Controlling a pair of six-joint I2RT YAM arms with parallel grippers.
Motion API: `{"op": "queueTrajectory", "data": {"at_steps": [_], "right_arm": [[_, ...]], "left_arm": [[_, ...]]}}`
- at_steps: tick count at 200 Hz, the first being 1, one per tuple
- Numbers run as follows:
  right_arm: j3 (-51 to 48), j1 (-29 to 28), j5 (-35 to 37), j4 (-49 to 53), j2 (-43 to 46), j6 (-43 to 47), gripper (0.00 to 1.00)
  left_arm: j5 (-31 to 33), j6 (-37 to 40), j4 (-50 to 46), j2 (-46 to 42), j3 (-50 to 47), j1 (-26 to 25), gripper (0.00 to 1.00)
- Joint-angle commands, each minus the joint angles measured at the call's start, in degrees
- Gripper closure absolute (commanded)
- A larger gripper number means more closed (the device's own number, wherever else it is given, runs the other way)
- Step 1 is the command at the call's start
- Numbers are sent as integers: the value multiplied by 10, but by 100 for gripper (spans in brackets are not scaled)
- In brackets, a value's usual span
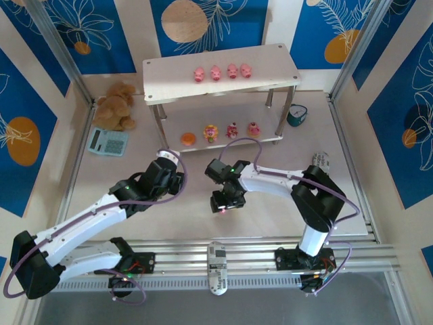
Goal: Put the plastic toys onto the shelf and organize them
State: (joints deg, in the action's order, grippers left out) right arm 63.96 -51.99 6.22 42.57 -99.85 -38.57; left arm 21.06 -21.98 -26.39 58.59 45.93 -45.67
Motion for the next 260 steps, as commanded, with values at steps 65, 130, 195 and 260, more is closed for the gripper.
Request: {"op": "queueTrajectory", "data": {"at_steps": [65, 130, 195, 260], "right_arm": [[28, -3, 24, 14, -36, -14, 69], [71, 21, 107, 102, 94, 34, 89], [399, 170, 160, 213, 189, 223, 89], [654, 286, 142, 177, 77, 290, 86]], "left_arm": [[3, 12, 5, -24, -25, 4, 46], [-11, 18, 1, -14, -10, 11, 45], [-57, 28, -24, 23, 73, 28, 45], [-63, 30, -30, 32, 99, 28, 45]]}}
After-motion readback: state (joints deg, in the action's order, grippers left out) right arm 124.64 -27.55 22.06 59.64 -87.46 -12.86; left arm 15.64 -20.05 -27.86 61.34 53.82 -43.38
